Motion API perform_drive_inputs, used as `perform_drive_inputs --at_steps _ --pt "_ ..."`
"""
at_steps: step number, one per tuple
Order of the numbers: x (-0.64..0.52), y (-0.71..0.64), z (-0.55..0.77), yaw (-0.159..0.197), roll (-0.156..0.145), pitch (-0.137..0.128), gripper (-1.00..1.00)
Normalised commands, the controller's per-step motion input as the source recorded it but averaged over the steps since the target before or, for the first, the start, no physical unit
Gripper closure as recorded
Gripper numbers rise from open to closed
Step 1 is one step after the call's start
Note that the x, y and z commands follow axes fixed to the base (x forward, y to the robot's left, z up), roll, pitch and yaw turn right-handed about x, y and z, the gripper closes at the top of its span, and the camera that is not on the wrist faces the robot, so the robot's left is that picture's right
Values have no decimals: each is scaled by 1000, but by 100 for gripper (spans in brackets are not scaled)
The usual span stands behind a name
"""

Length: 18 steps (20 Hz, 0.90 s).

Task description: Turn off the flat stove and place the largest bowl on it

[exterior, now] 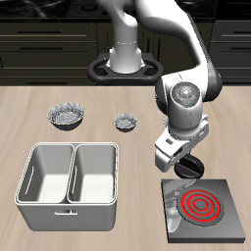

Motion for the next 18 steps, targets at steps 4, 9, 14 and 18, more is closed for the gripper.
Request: perform_drive_inputs --at_steps 4,9,14,18 --pt "7 21 56 -49 17 -20 100" --pt "12 -6 115 -59 1 -19 100" --pt "55 -25 146 -74 2 -25 100" --pt "12 -20 120 -83 -6 -16 100"
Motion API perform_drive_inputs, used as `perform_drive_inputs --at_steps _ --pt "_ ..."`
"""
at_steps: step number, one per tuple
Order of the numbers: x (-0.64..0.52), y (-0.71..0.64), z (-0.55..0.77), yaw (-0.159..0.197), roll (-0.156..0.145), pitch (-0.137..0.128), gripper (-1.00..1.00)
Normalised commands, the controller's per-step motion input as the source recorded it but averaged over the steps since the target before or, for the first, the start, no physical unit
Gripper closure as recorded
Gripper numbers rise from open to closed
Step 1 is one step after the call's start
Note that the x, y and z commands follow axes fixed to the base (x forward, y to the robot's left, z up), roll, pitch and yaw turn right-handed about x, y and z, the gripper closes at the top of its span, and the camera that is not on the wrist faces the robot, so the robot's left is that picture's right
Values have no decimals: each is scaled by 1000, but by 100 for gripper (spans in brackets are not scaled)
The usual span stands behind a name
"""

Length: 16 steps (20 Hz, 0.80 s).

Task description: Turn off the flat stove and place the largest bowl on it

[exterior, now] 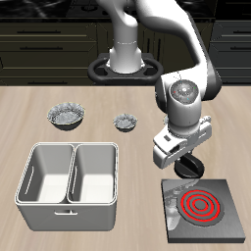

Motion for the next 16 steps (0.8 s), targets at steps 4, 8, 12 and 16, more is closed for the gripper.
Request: perform_drive_inputs --at_steps 4,8,12,16 --pt "8 -12 132 -94 -4 -15 100" --pt "44 33 125 -89 11 5 100" --pt "34 39 87 -48 9 -7 100" --pt "40 38 90 -80 13 -6 100"
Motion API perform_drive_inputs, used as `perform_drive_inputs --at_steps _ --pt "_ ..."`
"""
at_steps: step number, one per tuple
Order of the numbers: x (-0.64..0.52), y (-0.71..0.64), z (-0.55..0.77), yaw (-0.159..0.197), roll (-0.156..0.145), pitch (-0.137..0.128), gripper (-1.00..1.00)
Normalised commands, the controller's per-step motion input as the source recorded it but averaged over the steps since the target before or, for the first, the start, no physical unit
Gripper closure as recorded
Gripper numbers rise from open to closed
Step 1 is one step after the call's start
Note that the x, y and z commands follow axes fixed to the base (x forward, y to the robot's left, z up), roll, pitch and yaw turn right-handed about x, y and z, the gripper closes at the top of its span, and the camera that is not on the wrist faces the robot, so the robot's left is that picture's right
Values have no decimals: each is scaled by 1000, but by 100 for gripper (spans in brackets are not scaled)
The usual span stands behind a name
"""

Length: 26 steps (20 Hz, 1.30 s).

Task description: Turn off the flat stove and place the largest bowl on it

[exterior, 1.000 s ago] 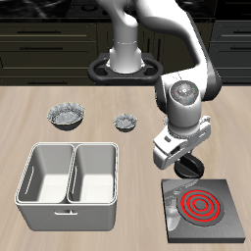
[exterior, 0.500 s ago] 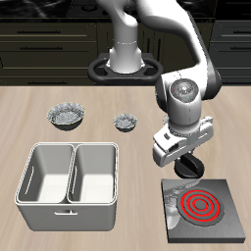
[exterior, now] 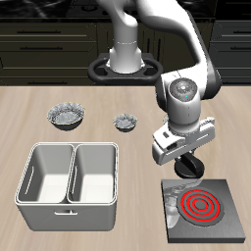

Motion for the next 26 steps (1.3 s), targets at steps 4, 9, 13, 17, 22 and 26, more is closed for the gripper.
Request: perform_drive_inputs --at_steps 4,9,13,17,22,26 --pt "4 76 95 -45 5 -12 100" --pt "-34 61 69 -50 12 5 100" --pt "-41 34 37 -40 6 4 100" --pt "-75 26 86 -55 10 3 100" --pt "-39 24 130 -71 12 -6 100" --pt "19 -18 157 -78 -2 -14 100"
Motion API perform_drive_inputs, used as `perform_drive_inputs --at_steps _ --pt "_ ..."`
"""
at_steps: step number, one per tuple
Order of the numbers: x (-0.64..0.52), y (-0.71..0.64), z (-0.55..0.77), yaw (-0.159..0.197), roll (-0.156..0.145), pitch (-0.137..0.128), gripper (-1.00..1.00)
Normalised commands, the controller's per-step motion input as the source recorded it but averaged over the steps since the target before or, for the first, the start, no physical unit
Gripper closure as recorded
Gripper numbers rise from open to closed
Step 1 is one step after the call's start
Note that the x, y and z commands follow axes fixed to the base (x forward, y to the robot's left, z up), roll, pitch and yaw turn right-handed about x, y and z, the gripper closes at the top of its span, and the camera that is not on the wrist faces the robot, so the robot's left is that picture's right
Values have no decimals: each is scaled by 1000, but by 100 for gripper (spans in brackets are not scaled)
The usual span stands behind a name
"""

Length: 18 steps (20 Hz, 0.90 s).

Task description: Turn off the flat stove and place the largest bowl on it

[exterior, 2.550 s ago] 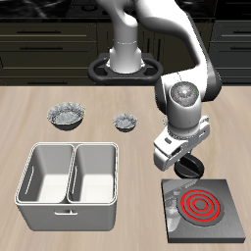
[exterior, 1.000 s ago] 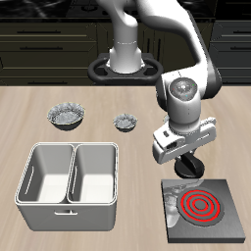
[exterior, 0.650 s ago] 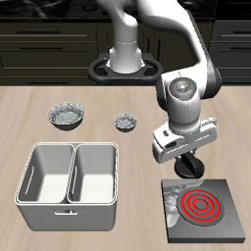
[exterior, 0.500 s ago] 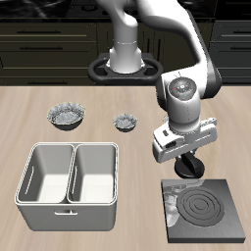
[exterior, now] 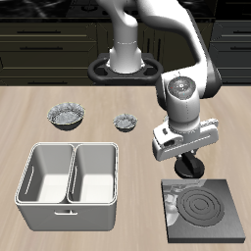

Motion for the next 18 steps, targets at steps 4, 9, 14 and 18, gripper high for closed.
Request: perform_drive_inputs --at_steps 4,9,14,18 --pt "15 33 91 -62 8 -1 100" --pt "50 33 123 -68 3 -7 100" --pt "2 43 105 -44 4 -6 100" --pt "21 25 104 -48 -1 -4 100"
